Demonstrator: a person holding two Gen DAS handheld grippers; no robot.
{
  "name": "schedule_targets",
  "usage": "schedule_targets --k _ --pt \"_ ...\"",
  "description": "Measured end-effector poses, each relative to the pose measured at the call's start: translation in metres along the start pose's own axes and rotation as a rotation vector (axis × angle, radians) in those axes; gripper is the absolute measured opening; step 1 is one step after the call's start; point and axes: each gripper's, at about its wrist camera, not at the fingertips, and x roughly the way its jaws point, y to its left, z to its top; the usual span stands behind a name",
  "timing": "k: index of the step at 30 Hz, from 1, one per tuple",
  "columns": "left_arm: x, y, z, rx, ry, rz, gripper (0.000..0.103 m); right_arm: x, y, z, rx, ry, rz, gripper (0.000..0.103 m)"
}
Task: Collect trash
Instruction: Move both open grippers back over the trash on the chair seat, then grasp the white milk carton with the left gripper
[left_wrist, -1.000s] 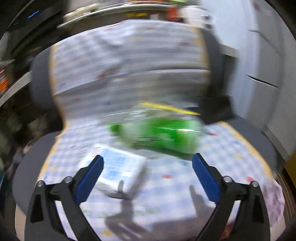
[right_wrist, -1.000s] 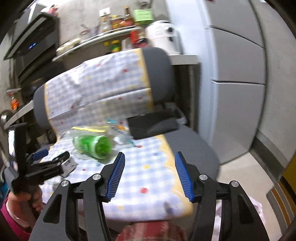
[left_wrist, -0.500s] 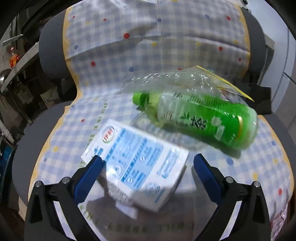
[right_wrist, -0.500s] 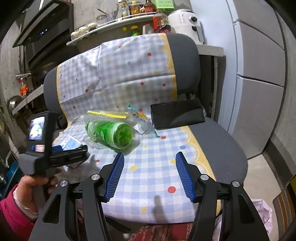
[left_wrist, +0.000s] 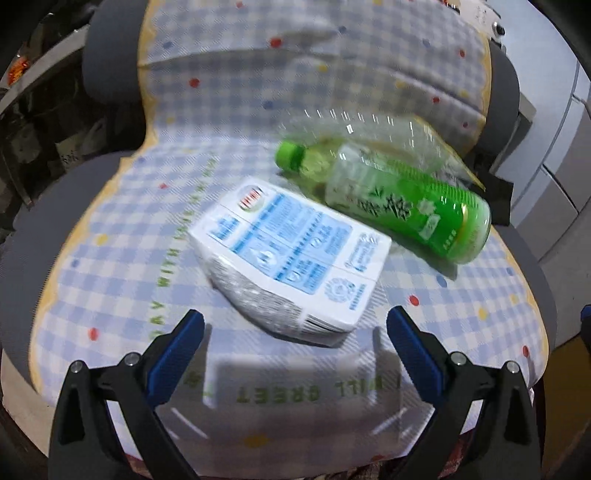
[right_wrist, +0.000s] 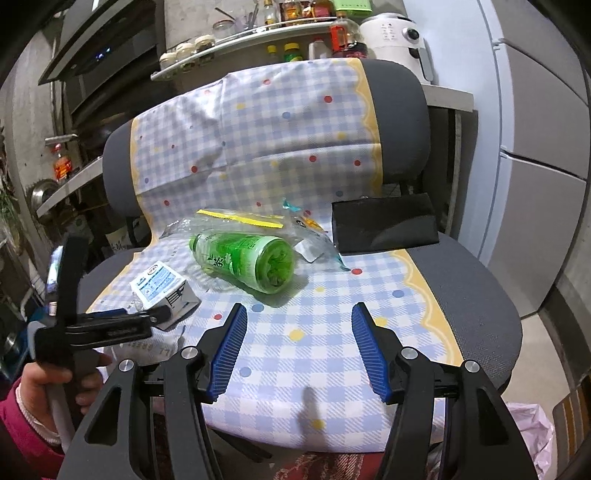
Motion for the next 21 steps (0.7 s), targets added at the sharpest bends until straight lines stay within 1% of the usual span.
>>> schedule_targets --k 2,5,7,12,13,14,16,18,21 --pt "0.006 -0.005 0.004 -0.014 0.004 -0.032 0.096 0.0 -0.003 -0.001 0.001 0.003 -0.006 0.061" --pt "0.01 -0.016 0.014 -0.025 -0.014 -0.01 0.096 0.001 -0.009 -0.002 0.02 0.009 -0.011 0.061" --pt "0.014 -0.022 0.021 -0.038 -0.023 0.025 0.096 0.001 -0.011 -0.003 0.025 0.011 -0.012 0.061" --pt "0.031 -0.024 0.034 -0.089 -0.002 0.134 0.096 0.003 -0.015 -0.005 0.03 0.017 -0.009 0.061" --pt "0.033 -0.022 0.033 -0.093 0.007 0.159 0.096 0.003 -0.016 -0.006 0.031 0.019 -0.007 0.061" --pt "0.034 -0.019 0.031 -0.092 0.011 0.167 0.096 0.003 -0.016 -0.006 0.032 0.02 -0.007 0.061" --pt "0.032 -0.011 0.026 -0.088 0.02 0.165 0.096 0.003 -0.018 -0.007 0.033 0.023 -0.007 0.061" --pt "0.025 0.0 0.02 -0.08 0.009 0.174 0.096 0.004 -0.021 -0.008 0.035 0.028 -0.007 0.062" --pt "0.012 0.024 0.014 -0.059 -0.032 0.237 0.096 0.008 -0.023 -0.009 0.047 0.036 -0.002 0.062"
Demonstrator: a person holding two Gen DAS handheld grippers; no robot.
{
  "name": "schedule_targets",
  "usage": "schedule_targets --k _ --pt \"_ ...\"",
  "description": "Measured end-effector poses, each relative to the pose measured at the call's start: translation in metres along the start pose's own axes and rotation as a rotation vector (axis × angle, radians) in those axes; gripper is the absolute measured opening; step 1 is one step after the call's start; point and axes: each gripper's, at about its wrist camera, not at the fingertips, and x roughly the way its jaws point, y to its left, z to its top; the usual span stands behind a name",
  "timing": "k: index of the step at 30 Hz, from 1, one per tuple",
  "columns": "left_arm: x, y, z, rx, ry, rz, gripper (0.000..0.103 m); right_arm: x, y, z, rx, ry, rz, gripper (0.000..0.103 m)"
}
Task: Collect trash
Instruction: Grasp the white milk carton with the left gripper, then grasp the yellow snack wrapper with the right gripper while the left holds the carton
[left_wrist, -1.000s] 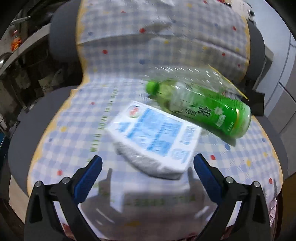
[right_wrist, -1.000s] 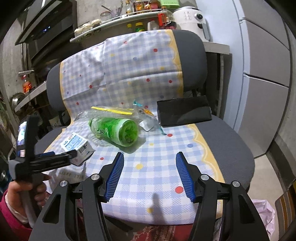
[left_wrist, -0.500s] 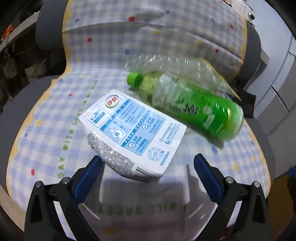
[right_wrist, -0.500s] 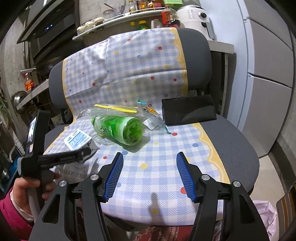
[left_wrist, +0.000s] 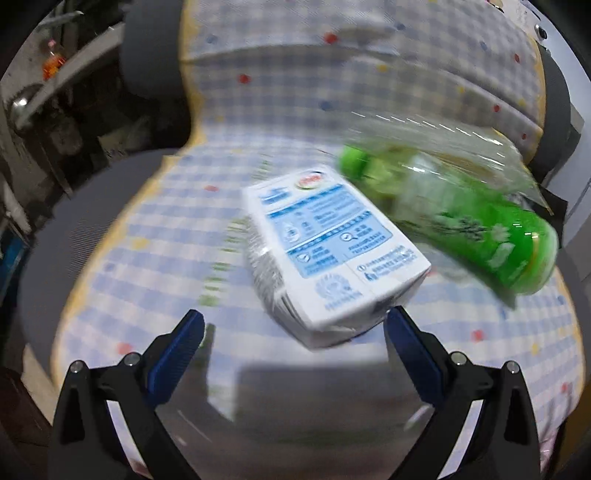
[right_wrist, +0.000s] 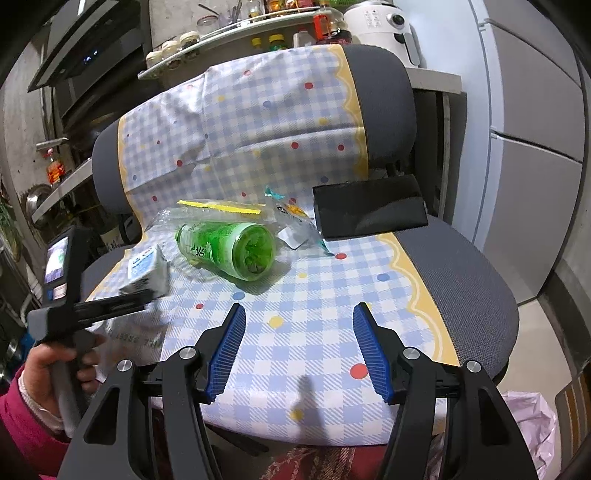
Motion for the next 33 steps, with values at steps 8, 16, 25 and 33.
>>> schedule_targets --k 8,16,25,33 --pt "-0.026 0.05 0.008 -0.035 -0.072 -0.041 0.096 0.008 0.021 0.001 -0.035 0.004 0.031 0.062" --pt "-0.009 0.013 0.021 0.082 -0.056 -0.085 0.096 0.005 0.033 0.005 -0.071 -0.002 0.03 0.062" --pt "0.008 0.027 0.031 0.055 -0.019 -0.136 0.076 0.011 0.04 0.016 -0.09 -0.001 0.036 0.062" --pt "-0.041 0.048 0.03 0.0 -0.128 -0.2 0.076 0.038 0.066 0.05 -0.159 -0.032 0.075 0.059"
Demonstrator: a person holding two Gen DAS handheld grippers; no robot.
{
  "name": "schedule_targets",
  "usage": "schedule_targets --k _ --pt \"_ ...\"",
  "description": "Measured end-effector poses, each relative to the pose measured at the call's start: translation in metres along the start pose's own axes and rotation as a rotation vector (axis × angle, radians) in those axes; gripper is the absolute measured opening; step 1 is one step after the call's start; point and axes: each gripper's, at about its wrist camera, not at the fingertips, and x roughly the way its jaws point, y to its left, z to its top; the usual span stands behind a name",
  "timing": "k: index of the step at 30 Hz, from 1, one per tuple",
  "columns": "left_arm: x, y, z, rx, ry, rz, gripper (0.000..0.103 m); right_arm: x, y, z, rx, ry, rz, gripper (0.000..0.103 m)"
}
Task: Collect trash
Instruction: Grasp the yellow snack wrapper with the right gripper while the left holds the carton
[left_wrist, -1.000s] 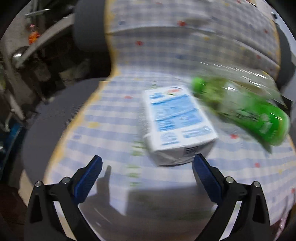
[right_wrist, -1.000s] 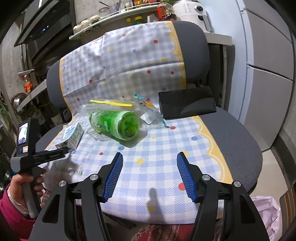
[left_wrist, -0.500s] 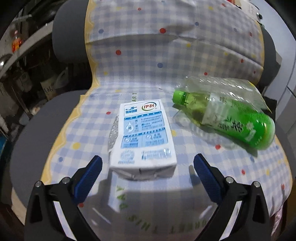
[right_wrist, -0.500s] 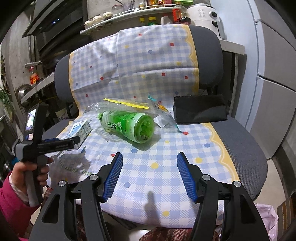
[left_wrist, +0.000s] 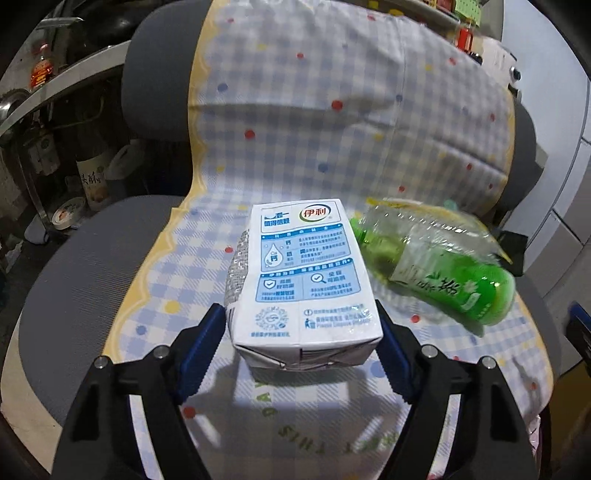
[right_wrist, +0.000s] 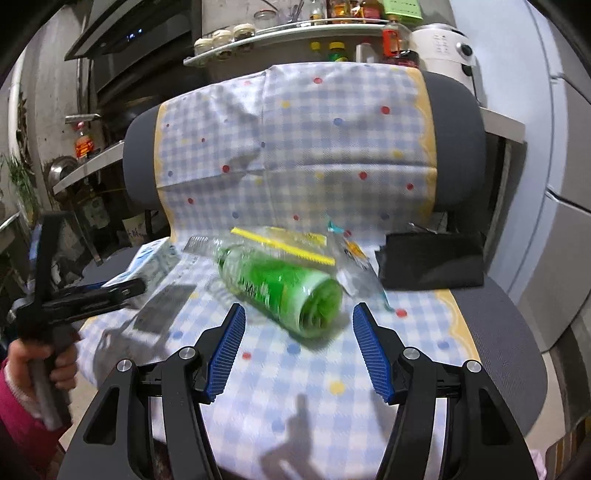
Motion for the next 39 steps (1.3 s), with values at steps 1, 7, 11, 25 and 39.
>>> schedule_targets --k 1,7,11,25,39 --pt "-0.002 0.0 0.0 -0.001 -0.001 -0.004 0.076 0.004 0.0 0.004 0.0 0.001 0.007 0.056" --pt "-0.004 -0.002 0.005 0.008 -0.008 -0.019 0.076 0.037 0.007 0.031 -0.015 0.015 0.07 0.052" --pt "0.001 -0.004 0.011 0.003 -0.012 -0.02 0.076 0.055 0.026 0.055 -0.054 0.017 0.132 0.053" --pt "0.016 -0.002 0.01 0.004 0.014 -0.023 0.076 0.133 0.018 0.069 0.081 0.269 0.056 0.063" --pt "0.001 0.006 -0.001 -0.008 0.008 0.031 0.076 0.111 0.018 0.074 0.038 0.165 0.103 0.003"
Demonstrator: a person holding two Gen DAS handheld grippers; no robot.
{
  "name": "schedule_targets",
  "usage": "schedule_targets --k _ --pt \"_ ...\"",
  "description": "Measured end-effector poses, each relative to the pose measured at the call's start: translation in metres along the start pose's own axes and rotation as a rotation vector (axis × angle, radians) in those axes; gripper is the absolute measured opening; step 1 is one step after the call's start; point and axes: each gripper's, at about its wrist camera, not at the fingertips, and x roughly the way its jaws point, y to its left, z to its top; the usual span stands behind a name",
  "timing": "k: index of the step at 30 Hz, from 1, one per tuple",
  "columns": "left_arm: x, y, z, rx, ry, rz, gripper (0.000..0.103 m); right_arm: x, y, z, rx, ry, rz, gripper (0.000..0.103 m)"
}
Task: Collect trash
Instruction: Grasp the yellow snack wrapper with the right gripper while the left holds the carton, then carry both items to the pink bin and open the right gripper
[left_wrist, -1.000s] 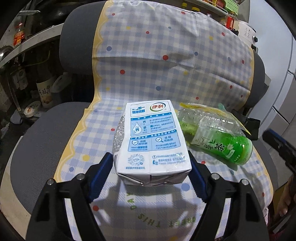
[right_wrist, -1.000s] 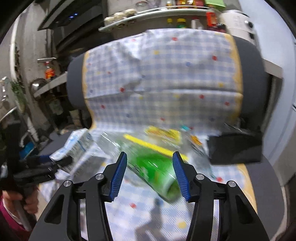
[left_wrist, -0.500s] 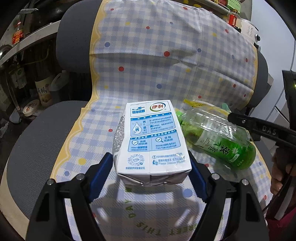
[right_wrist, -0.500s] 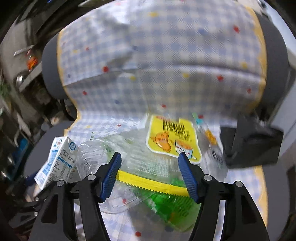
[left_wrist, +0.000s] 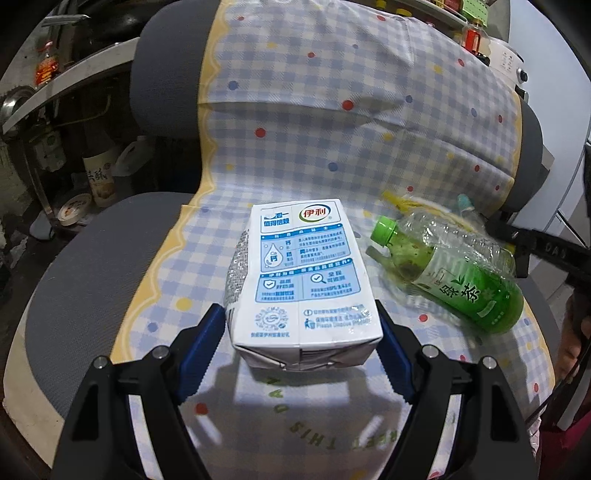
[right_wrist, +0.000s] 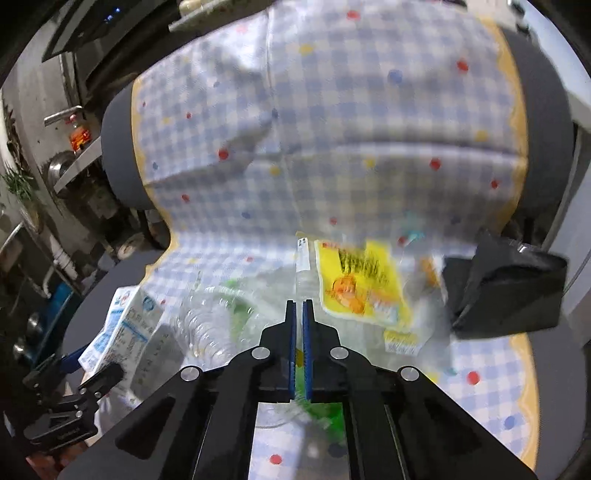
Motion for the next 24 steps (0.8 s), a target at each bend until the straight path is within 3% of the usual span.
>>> schedule_targets --k 6,10,15,24 --pt "-0.023 -0.001 0.003 0.007 -0.051 0.0 0.076 -0.07 0.004 0.017 -0.018 -0.213 0.002 0.002" --pt "-0.049 -0.014 0.007 0.031 -0.111 -0.054 0.076 -0.116 -0.001 0.014 0.004 -0.301 -0.002 0.002" --pt "-0.077 -0.047 0.007 0.09 -0.182 -0.152 0.076 -0.17 -0.018 -0.016 0.065 -0.376 -0.038 0.002" --pt "-0.099 -0.17 -0.026 0.317 -0.217 -0.399 0.076 -0.259 -0.082 -0.11 0.217 -0.4 -0.23 0.002"
